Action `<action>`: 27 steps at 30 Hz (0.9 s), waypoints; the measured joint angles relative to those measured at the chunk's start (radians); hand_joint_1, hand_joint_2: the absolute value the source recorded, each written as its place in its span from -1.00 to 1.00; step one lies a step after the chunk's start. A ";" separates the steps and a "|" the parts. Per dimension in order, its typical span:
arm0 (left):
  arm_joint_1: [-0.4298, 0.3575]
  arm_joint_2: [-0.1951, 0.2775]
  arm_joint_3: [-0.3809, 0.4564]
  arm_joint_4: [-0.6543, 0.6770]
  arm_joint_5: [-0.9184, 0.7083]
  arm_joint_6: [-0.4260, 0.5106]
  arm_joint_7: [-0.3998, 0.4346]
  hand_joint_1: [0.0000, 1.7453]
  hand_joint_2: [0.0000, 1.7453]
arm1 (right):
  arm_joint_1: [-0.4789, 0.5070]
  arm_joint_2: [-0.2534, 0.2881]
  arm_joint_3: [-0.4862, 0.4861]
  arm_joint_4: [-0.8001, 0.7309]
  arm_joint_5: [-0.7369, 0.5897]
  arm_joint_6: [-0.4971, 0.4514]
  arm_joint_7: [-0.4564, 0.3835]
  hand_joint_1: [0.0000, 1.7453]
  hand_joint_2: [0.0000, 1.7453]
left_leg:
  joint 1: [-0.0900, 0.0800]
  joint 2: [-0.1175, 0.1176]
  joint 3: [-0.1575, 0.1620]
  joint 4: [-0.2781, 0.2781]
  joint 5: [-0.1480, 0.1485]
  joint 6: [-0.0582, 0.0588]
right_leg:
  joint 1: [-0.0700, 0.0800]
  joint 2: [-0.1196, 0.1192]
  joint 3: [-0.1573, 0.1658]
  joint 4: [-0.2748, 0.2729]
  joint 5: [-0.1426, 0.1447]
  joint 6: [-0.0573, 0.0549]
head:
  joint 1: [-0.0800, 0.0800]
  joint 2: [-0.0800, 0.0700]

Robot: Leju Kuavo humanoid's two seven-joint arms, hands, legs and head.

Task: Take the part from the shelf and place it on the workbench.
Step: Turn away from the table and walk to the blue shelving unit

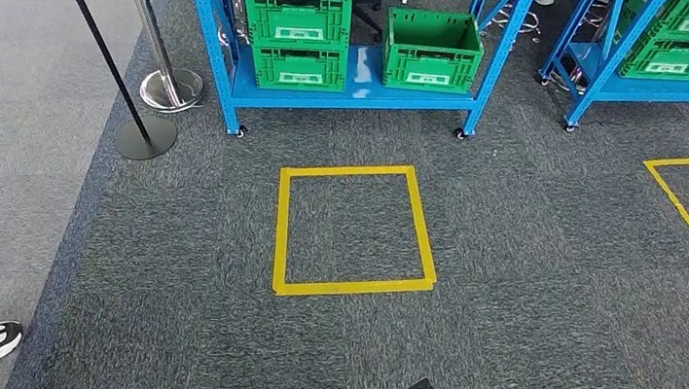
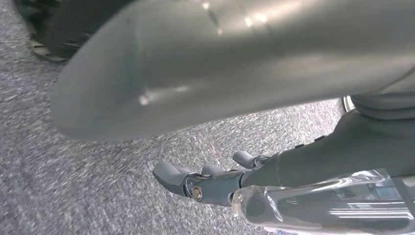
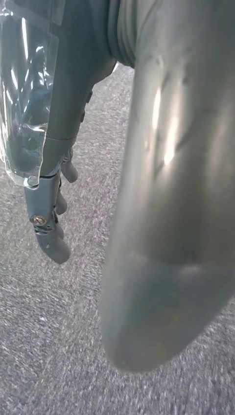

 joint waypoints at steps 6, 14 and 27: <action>0.004 0.002 0.000 0.000 0.000 0.000 0.001 -1.00 -1.00 | 0.004 0.001 0.000 0.000 0.000 0.000 0.000 -1.00 -1.00 | 0.015 0.002 -0.070 -0.062 0.109 -0.017 | -0.009 0.002 0.055 0.000 -0.046 0.015 | 0.000 0.000; 0.005 0.002 -0.002 0.000 -0.007 0.003 0.002 -1.00 -1.00 | 0.000 0.002 0.000 0.000 -0.001 0.002 -0.003 -1.00 -1.00 | 0.010 0.004 -0.006 -0.173 0.129 0.037 | -0.011 0.001 0.022 0.097 -0.074 0.055 | 0.001 0.000; 0.005 0.002 -0.004 0.000 -0.011 0.031 0.013 -1.00 -1.00 | 0.011 -0.001 -0.002 0.001 0.001 0.002 -0.002 -1.00 -1.00 | 0.001 -0.003 0.084 -0.174 0.048 0.029 | 0.005 0.001 -0.059 0.026 0.033 0.039 | 0.003 0.000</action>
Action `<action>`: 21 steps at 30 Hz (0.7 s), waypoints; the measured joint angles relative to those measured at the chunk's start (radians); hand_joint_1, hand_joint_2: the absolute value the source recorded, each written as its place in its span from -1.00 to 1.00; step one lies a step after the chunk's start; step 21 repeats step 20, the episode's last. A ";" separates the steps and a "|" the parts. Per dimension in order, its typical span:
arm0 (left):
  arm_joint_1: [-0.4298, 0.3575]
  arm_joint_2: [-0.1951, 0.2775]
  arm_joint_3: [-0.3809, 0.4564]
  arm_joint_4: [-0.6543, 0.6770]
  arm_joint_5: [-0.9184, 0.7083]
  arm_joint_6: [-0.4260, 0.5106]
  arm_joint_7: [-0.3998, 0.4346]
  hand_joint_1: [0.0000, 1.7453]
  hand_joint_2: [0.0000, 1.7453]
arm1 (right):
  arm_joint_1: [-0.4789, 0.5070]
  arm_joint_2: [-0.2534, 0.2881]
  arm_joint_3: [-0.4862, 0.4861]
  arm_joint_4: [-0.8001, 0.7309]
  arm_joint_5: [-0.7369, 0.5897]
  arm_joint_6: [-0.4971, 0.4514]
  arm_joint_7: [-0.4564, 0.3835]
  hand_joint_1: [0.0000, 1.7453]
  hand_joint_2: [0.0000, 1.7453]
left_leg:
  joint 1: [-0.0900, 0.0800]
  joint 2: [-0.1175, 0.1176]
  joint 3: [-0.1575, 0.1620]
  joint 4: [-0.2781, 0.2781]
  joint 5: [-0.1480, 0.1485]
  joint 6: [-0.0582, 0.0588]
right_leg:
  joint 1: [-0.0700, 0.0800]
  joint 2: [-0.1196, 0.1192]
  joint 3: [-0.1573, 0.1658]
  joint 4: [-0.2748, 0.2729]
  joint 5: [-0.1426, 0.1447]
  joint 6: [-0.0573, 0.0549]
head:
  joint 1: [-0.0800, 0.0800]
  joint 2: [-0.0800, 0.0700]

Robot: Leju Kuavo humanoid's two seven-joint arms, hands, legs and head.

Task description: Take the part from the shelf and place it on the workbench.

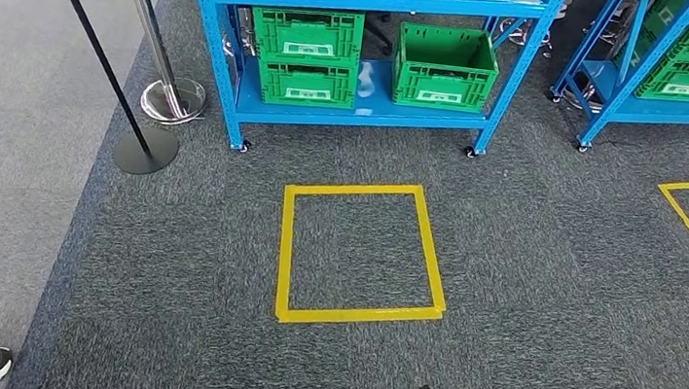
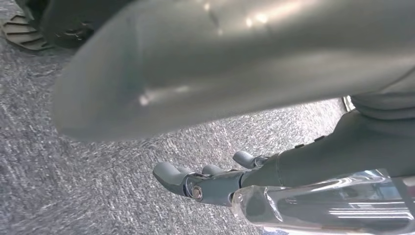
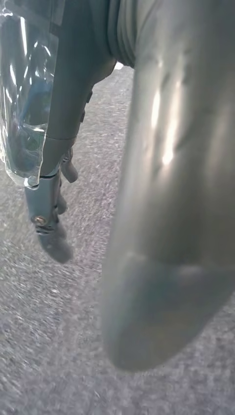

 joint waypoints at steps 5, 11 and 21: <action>-0.002 0.001 -0.007 0.000 0.000 0.009 0.017 -1.00 0.50 | -0.003 0.002 -0.003 0.000 0.004 0.001 0.001 -1.00 -1.00 | -0.001 0.001 0.011 -0.026 -0.004 0.001 | 0.000 0.004 0.003 -0.001 -0.008 -0.008 | -0.001 0.000; -0.002 0.000 -0.012 0.000 -0.004 0.020 0.042 -1.00 1.00 | -0.003 0.002 -0.004 0.000 0.010 0.005 0.006 -1.00 0.00 | 0.000 0.001 0.012 -0.032 -0.004 -0.007 | 0.001 0.003 0.003 0.000 -0.011 -0.012 | 0.000 0.000; -0.001 0.000 -0.013 0.000 -0.003 0.008 0.047 -1.00 1.00 | -0.002 0.002 -0.005 0.000 0.020 0.028 0.025 -1.00 1.00 | -0.001 0.001 0.016 -0.032 -0.002 -0.014 | 0.000 0.003 0.008 -0.001 -0.010 -0.013 | 0.000 0.000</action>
